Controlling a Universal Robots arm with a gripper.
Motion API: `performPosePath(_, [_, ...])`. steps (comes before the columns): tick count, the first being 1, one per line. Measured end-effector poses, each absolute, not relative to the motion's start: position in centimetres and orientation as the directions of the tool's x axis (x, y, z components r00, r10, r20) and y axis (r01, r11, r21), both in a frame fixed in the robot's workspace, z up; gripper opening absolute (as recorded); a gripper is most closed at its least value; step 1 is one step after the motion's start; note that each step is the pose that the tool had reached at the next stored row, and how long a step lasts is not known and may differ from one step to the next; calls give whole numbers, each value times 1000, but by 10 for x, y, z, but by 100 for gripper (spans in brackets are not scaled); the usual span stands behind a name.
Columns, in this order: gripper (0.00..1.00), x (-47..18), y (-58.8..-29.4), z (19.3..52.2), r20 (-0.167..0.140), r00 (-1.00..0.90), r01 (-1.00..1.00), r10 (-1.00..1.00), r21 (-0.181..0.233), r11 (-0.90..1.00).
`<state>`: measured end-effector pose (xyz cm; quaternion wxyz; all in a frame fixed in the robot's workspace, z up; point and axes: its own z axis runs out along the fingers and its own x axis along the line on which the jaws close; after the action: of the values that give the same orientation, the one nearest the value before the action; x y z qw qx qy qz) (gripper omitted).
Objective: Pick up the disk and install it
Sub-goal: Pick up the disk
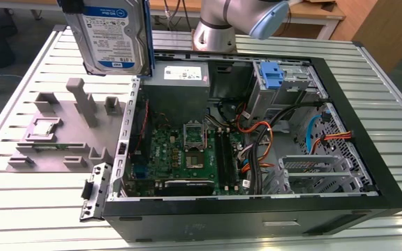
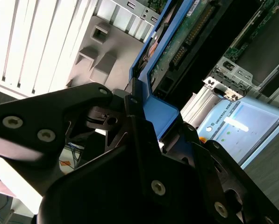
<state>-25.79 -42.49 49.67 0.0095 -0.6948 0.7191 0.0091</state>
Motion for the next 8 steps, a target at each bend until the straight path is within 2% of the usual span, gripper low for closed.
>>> performPosePath(8, [36,-256,-425,497,-26,-34,-999,-999,0,34])
